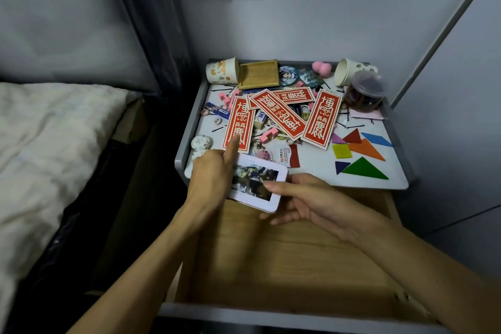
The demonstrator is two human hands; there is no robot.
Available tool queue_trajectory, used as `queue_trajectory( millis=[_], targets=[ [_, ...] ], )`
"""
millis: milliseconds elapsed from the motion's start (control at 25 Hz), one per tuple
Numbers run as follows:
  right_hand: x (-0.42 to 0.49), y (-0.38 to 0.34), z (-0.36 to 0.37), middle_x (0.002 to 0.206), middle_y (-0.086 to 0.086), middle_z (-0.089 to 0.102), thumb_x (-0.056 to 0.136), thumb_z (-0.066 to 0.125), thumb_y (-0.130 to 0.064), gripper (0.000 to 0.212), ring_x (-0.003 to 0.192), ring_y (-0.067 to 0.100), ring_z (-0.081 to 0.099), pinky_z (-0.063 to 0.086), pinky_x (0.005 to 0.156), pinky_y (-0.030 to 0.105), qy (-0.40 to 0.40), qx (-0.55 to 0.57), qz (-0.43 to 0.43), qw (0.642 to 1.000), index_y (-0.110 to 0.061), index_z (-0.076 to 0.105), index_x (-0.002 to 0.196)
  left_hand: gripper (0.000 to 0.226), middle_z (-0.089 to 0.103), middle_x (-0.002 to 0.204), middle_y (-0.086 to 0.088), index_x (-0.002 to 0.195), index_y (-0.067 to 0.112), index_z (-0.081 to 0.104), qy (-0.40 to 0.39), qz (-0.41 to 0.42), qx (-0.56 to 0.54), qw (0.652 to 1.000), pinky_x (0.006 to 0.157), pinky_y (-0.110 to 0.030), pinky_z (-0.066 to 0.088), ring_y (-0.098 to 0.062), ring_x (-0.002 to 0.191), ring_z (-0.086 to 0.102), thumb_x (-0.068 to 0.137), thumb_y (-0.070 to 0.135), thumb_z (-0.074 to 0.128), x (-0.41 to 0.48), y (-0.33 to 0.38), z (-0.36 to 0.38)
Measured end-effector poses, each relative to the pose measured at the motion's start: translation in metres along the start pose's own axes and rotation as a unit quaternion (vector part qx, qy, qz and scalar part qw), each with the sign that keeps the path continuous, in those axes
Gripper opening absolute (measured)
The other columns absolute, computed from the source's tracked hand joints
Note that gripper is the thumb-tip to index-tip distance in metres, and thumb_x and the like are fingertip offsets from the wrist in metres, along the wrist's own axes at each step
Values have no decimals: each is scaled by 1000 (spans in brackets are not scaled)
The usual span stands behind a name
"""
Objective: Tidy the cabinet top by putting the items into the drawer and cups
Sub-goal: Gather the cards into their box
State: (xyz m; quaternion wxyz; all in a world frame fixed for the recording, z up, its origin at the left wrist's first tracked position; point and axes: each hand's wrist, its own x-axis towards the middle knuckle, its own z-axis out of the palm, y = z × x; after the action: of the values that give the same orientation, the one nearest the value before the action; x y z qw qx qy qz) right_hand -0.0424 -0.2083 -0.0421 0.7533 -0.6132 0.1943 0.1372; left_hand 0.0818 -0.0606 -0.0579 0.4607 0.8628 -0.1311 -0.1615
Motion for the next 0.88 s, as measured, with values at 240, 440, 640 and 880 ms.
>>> queue_trajectory(
  millis=[240,440,640,880],
  targets=[
    [-8,9,9,100,12,74,93,61,-25,27,85,31,71,59,70,30,59,-9,-77,995,-10,63,116,43,76,85,-5,104,7,63,-160,-54,-167,971,66,-25,59,-16,76,73,93,46,52,-27,10,-34],
    [-4,45,21,106,16,73,88,66,-20,34,95,30,69,58,82,35,51,103,1,993,-2,61,117,28,75,88,0,98,12,67,-199,-94,-31,975,68,-27,58,-15,81,72,93,38,60,-34,-11,-53],
    [20,94,18,105,19,72,85,71,-22,50,96,33,70,57,87,39,109,68,83,988,2,53,124,29,58,90,-1,97,20,58,-70,-95,423,898,72,-33,49,-19,87,62,93,48,56,-15,-47,-42],
    [69,95,25,98,24,65,93,64,-23,43,72,24,64,52,66,28,149,-6,104,983,1,47,125,12,65,98,-9,101,10,61,-107,-36,498,860,65,-32,52,-26,86,66,92,13,53,-1,-81,-24]
  ],
)
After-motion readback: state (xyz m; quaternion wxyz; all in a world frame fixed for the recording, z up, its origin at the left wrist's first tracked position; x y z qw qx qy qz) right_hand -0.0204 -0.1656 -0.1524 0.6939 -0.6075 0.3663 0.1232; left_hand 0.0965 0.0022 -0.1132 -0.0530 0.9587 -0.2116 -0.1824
